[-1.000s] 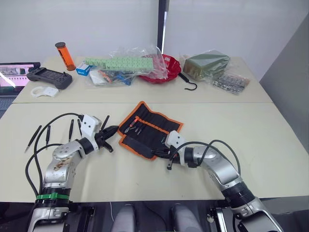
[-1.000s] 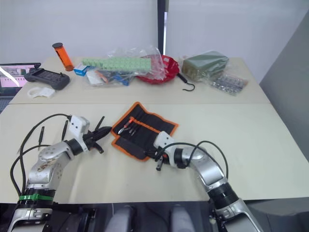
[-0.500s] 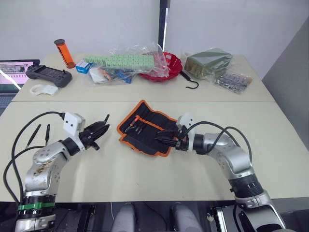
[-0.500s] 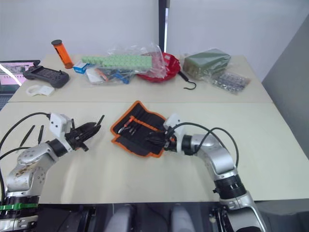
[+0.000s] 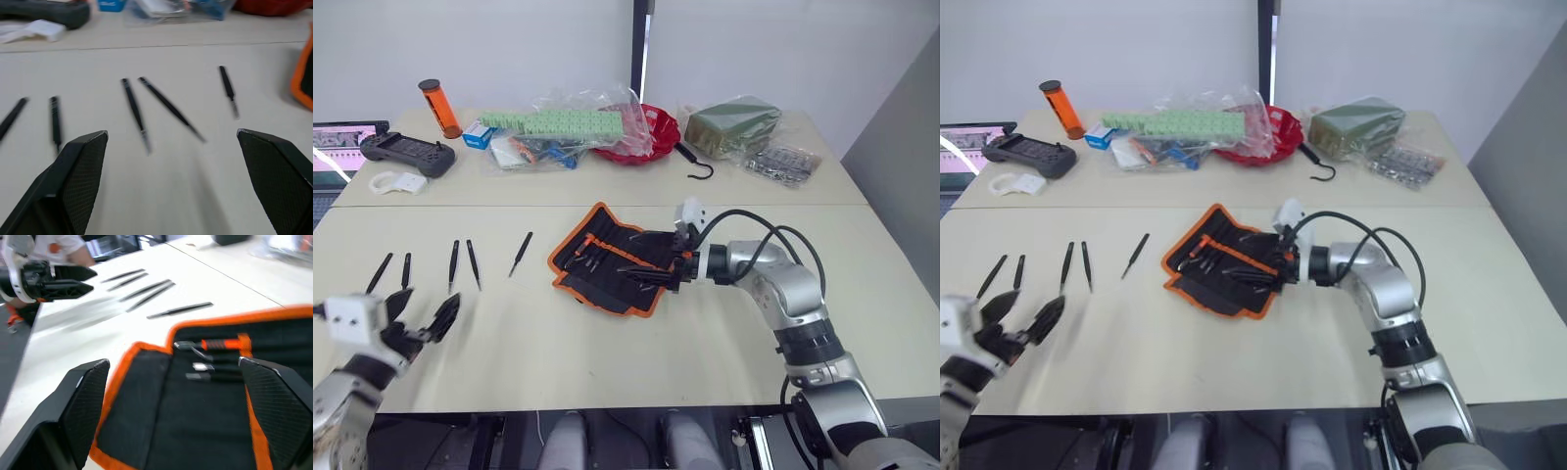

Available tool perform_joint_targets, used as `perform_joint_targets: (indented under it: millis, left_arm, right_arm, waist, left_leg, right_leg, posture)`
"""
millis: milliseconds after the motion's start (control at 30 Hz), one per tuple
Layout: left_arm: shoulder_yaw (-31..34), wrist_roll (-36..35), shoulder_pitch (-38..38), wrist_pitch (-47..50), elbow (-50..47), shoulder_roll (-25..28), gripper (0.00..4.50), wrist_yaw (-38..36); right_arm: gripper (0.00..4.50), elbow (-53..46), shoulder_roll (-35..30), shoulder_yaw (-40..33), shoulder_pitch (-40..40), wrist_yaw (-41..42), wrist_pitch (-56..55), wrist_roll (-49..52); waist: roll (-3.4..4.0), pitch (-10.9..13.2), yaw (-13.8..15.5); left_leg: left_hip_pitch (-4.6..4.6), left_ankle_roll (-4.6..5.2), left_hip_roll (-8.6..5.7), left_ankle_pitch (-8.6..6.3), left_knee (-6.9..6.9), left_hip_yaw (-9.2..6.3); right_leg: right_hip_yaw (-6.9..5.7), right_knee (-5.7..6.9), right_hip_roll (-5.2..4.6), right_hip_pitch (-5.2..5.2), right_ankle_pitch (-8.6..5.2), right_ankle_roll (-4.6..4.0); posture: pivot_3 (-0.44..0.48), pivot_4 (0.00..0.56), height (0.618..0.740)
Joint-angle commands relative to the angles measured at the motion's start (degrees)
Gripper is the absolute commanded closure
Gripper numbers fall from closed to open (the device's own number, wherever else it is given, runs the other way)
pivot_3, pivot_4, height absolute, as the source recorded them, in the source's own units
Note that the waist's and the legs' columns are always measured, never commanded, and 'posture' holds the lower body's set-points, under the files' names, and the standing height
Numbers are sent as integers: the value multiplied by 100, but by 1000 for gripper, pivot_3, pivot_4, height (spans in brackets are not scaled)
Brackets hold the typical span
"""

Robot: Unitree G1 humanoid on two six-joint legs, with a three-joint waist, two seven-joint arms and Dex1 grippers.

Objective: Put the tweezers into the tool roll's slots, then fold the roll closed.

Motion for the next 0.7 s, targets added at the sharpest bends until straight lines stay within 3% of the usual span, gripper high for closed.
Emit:
perform_joint_targets:
  millis: [33,300,467,700]
  left_arm:
    - [863,-450,272,-131,-291,-304,8,534]
    - [1251,-618,1297,-239,-625,-947,8,840]
    - [1263,-519,1711,-388,-581,-969,8,731]
    - [1271,-753,1451,-401,-132,-623,8,734]
  right_arm:
    - [0,-190,66,162,-224,480,-192,167]
    - [0,-117,92,455,-628,1206,-53,190]
    - [0,-305,5,353,-937,1431,335,452]
    - [0,-649,-37,124,-1026,1117,880,752]
  waist:
    - [-4,1,21]
    - [-20,4,29]
    - [-25,5,11]
    - [-26,4,15]
  left_leg:
    - [1,0,-1,0,1,0]
    - [-1,-3,-3,-2,6,6]
    - [-2,-4,-2,-2,5,9]
    - [-4,-6,0,-4,2,9]
  right_leg:
    - [-1,0,0,1,0,0]
    - [0,-9,-4,2,-2,-5]
    - [0,-16,-5,-1,-7,-13]
    - [-2,-17,-4,-4,-10,-17]
  posture:
    - [0,150,740]
    - [0,150,740]
    - [0,150,740]
    - [0,150,740]
